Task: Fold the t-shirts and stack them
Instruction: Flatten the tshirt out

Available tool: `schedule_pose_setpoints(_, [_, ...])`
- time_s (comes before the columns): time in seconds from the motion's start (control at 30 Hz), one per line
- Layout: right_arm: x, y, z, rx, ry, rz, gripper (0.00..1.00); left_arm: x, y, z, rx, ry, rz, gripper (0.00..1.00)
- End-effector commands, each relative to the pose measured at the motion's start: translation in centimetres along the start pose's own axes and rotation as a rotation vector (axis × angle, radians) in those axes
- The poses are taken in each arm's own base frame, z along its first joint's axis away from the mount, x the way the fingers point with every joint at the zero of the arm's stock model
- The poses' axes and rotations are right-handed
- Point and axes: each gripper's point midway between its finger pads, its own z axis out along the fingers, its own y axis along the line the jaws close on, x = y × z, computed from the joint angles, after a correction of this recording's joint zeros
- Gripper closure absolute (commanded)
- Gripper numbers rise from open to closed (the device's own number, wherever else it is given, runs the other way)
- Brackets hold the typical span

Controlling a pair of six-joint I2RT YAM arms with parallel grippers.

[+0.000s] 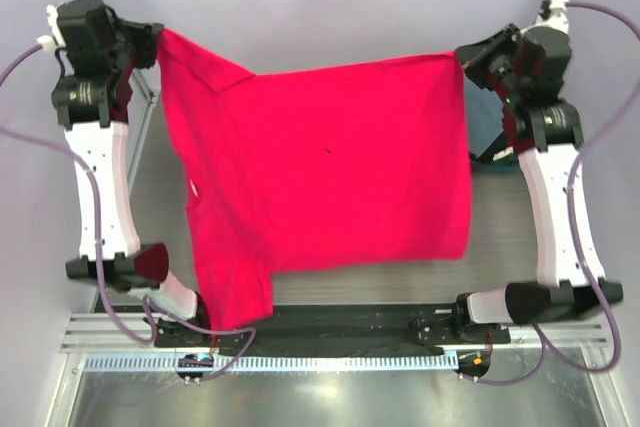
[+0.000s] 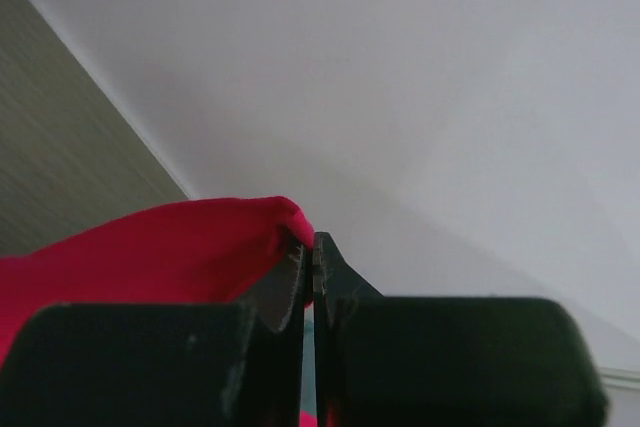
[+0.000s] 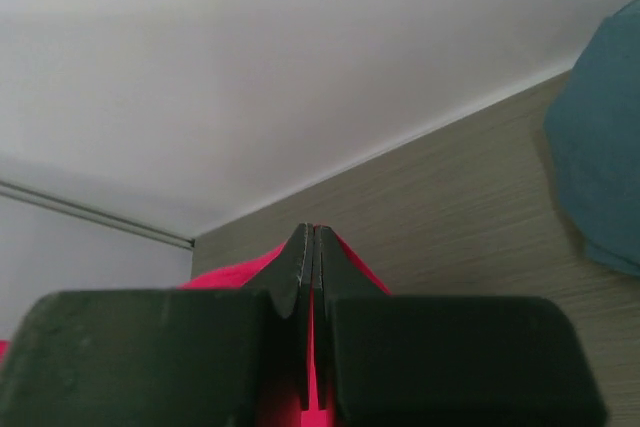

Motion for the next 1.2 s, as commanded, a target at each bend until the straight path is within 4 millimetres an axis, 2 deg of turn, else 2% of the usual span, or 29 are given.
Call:
schedule_pose_setpoints(0.0, [-5.9, 5.4, -1.2, -0.148, -0.144, 0.035, 0.99, -2.6, -8.8, -4.1, 0.279, -0.034, -0.044, 1.00])
schedule_pose_setpoints(0.07, [-8.0, 6.7, -0.9, -0.184, -0.175, 0.063, 0.99, -3.5, -10.8, -5.0, 0.350, -0.063, -0.053, 1.00])
schedule_pose_setpoints(0.1, [-8.7, 7.0, -0.9, -0.196, -0.186, 0.073, 0.99, -4.3, -12.7, -5.9, 0.426, -0.091, -0.061, 1.00])
schedule_pose_setpoints(0.17, [-9.9, 8.1, -1.0, -0.229, -0.203, 0.097, 0.99, -5.0, -14.2, -6.9, 0.497, -0.116, -0.063, 1.00])
schedule_pose_setpoints(0.2, [-9.5, 7.9, 0.1, -0.224, -0.185, 0.105, 0.99, -5.4, -15.2, -7.6, 0.550, -0.137, -0.062, 1.00])
schedule_pose_setpoints(0.27, [-9.1, 7.9, 0.8, -0.232, -0.165, 0.110, 0.99, -5.8, -15.8, -7.8, 0.583, -0.163, -0.033, 1.00])
schedule_pose_setpoints(0.33, [-7.9, 7.0, 2.4, -0.214, -0.130, 0.111, 0.99, -5.5, -15.4, -6.5, 0.574, -0.165, -0.005, 1.00])
schedule_pose_setpoints(0.37, [-6.5, 6.0, 3.6, -0.190, -0.093, 0.116, 0.99, -5.4, -15.1, -5.6, 0.566, -0.166, 0.008, 1.00])
schedule_pose_setpoints(0.43, [-4.6, 5.0, 5.5, -0.192, -0.047, 0.124, 0.99, -3.6, -13.1, -1.9, 0.531, -0.116, 0.026, 1.00])
schedule_pose_setpoints(0.47, [-3.1, 2.8, 7.1, -0.149, -0.016, 0.133, 0.99, -3.1, -11.9, -0.3, 0.503, -0.103, 0.021, 1.00])
schedule_pose_setpoints(0.5, [-2.7, 2.0, 8.0, -0.148, -0.016, 0.143, 0.99, -1.8, -9.6, 2.4, 0.452, -0.076, 0.023, 1.00])
schedule_pose_setpoints(0.53, [-1.7, 1.0, 9.0, -0.131, 0.000, 0.151, 0.99, -1.0, -8.3, 3.8, 0.425, -0.053, 0.041, 1.00])
schedule_pose_setpoints(0.57, [0.1, -0.5, 10.2, -0.109, 0.025, 0.159, 0.99, 0.1, -6.2, 5.6, 0.372, -0.027, 0.054, 1.00])
schedule_pose_setpoints(0.63, [2.1, -2.3, 11.6, -0.084, 0.060, 0.166, 0.99, 1.4, -4.0, 6.9, 0.327, 0.007, 0.078, 1.00])
schedule_pose_setpoints(0.67, [3.8, -3.7, 12.3, -0.062, 0.090, 0.171, 0.99, 2.4, -1.5, 7.9, 0.268, 0.033, 0.083, 1.00])
schedule_pose_setpoints(0.73, [5.3, -5.0, 12.8, -0.048, 0.123, 0.174, 0.99, 3.1, 0.7, 8.1, 0.225, 0.044, 0.102, 1.00])
schedule_pose_setpoints(0.77, [7.0, -6.5, 13.1, -0.020, 0.154, 0.180, 0.99, 3.4, 2.6, 7.7, 0.186, 0.038, 0.106, 1.00])
schedule_pose_setpoints(0.83, [8.6, -7.7, 13.3, -0.004, 0.178, 0.180, 0.99, 4.1, 4.2, 7.0, 0.166, 0.038, 0.112, 1.00])
schedule_pose_setpoints(0.87, [10.3, -9.0, 13.4, 0.014, 0.209, 0.180, 0.99, 4.8, 6.5, 7.3, 0.130, 0.039, 0.135, 1.00])
schedule_pose_setpoints(0.93, [12.2, -10.5, 13.2, 0.044, 0.241, 0.185, 0.99, 5.2, 7.3, 5.9, 0.121, 0.045, 0.155, 1.00])
schedule_pose_setpoints(0.97, [14.1, -12.0, 13.0, 0.075, 0.275, 0.183, 0.99, 6.2, 9.4, 6.1, 0.080, 0.069, 0.160, 1.00])
schedule_pose_setpoints(1.03, [15.8, -13.3, 12.2, 0.102, 0.300, 0.186, 0.99, 6.5, 10.6, 4.8, 0.057, 0.080, 0.161, 1.00])
schedule_pose_setpoints(1.07, [17.9, -14.7, 11.6, 0.120, 0.331, 0.196, 0.99, 7.5, 13.1, 4.6, 0.002, 0.107, 0.158, 1.00])
schedule_pose_setpoints(1.13, [19.2, -15.4, 10.4, 0.118, 0.351, 0.202, 0.99, 7.9, 14.3, 3.1, -0.009, 0.113, 0.157, 1.00])
schedule_pose_setpoints(1.17, [21.2, -16.8, 9.5, 0.144, 0.385, 0.202, 0.99, 8.7, 16.5, 2.8, -0.049, 0.133, 0.165, 1.00])
